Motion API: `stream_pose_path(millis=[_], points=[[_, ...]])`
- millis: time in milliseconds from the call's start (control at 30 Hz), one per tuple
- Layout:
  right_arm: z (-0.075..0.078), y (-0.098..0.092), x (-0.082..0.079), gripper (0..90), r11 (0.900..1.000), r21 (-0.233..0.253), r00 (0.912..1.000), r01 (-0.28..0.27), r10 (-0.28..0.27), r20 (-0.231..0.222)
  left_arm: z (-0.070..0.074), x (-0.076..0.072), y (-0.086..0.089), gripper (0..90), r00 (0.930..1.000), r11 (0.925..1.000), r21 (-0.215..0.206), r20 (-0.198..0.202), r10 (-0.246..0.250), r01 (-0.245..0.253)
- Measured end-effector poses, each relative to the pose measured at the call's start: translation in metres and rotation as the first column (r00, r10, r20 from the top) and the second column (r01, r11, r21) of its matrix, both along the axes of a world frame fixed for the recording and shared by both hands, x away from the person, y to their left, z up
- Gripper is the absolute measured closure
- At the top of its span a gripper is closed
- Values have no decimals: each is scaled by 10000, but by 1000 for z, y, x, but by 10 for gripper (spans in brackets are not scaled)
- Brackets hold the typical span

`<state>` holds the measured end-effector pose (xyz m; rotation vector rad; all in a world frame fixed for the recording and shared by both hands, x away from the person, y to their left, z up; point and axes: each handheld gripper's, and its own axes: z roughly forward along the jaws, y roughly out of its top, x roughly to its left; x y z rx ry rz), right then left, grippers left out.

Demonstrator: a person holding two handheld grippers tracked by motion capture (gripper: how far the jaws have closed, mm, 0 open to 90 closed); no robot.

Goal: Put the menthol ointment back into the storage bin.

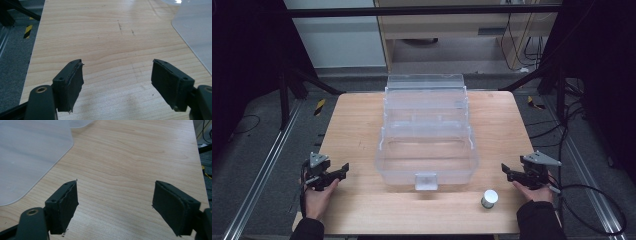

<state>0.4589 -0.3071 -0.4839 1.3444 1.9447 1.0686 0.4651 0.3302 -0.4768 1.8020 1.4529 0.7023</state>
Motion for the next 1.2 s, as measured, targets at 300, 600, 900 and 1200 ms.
stream_pose_path(millis=[300,600,900,1200], points=[[11,5,-2,236,9988,-87,9988,-473,473,-80,1,-1,2,256,10000,10000,-67,-1,-15,15],[38,9,1,231,9950,-16,9950,-1000,1000,8,2,-1,3,263,10000,9999,-109,31,72,-72],[63,17,5,231,9806,-745,9833,-1816,1803,-234,2,-1,3,267,10000,10000,-96,-39,14,-15],[83,31,6,215,9405,-1556,9527,-3021,2922,-833,2,-1,1,270,9997,9997,-81,-138,-218,217]])
